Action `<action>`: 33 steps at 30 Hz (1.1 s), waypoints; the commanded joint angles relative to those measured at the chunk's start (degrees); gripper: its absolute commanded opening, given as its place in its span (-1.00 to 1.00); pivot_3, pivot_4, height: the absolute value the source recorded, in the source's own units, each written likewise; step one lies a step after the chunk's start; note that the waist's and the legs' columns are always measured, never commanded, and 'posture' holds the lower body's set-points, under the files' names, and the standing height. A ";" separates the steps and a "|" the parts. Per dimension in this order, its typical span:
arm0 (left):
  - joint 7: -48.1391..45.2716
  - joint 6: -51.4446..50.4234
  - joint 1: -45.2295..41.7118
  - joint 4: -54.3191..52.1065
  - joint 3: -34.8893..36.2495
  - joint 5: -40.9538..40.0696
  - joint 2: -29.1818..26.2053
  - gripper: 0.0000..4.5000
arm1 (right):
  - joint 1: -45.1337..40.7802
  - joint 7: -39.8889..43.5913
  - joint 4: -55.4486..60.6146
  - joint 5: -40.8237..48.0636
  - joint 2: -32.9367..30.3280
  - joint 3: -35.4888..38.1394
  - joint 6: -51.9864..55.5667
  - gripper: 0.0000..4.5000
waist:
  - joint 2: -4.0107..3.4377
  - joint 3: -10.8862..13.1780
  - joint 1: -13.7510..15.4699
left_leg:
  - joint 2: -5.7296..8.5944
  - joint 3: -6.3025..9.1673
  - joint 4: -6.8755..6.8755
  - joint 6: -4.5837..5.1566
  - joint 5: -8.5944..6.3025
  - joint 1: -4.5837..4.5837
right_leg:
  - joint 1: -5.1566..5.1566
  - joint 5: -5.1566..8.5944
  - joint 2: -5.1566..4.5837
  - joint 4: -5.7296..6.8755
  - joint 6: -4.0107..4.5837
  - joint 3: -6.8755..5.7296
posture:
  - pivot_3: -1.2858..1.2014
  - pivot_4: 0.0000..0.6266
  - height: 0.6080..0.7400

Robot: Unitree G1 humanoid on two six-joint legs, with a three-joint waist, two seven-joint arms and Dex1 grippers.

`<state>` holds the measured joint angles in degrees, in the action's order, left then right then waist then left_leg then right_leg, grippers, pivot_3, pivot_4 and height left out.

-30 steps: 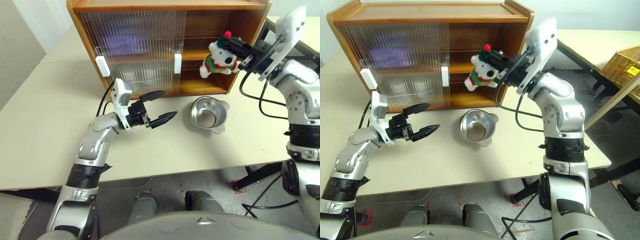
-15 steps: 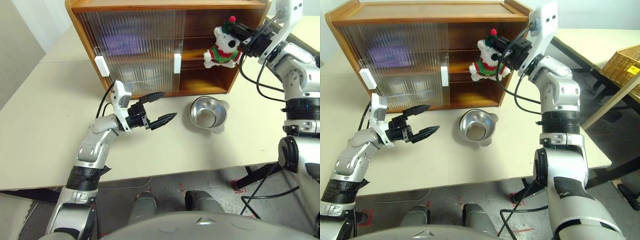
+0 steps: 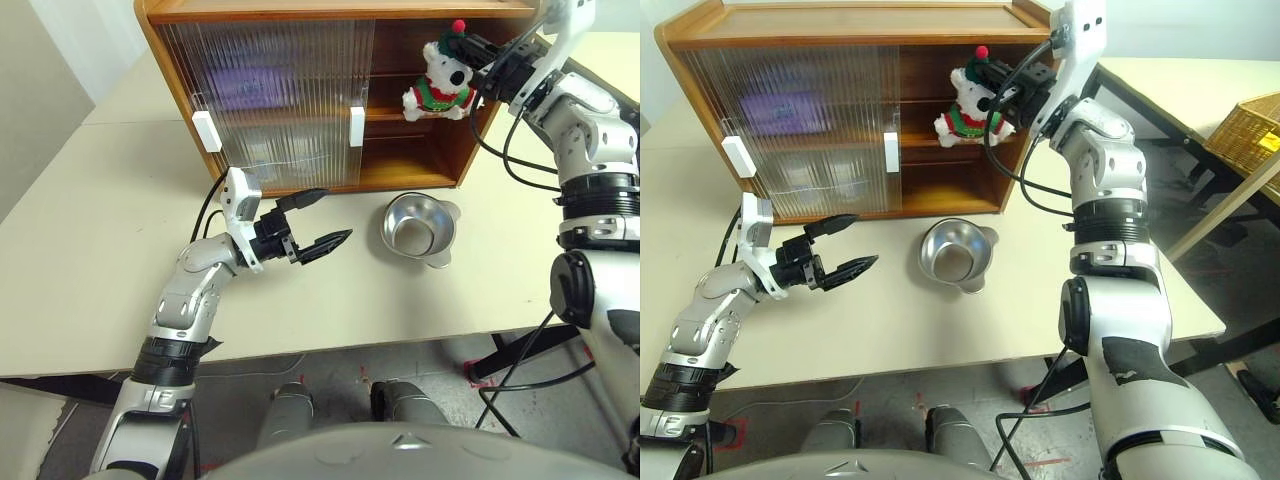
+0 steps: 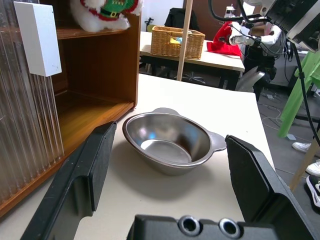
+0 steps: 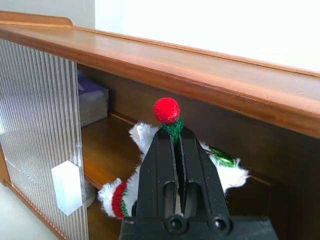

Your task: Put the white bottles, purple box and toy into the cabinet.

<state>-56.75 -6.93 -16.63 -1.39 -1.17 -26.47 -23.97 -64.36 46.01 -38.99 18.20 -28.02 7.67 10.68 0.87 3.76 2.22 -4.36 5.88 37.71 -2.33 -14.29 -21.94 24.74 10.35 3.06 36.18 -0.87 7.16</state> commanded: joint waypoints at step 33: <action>1.88 -1.78 1.05 -2.95 -0.75 0.36 -0.28 1.00 | -11.18 -11.84 -31.29 -8.90 7.44 2.34 -25.74 -0.99 | -0.05 0.03 0.43 | -0.13 0.21 -0.64 -0.14 -0.08 -0.04 | 0.23 0.08 -0.43 -0.04 0.27 0.16 | 0.12 -0.74 1.00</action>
<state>-54.93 -8.19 -16.20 -3.40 -1.20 -26.55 -24.23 -75.08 34.37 -68.68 10.18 -20.92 9.89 -14.98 0.82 3.79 2.65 -4.49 6.08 37.03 -2.47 -14.37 -21.97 24.99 10.45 2.63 36.14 -0.57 7.31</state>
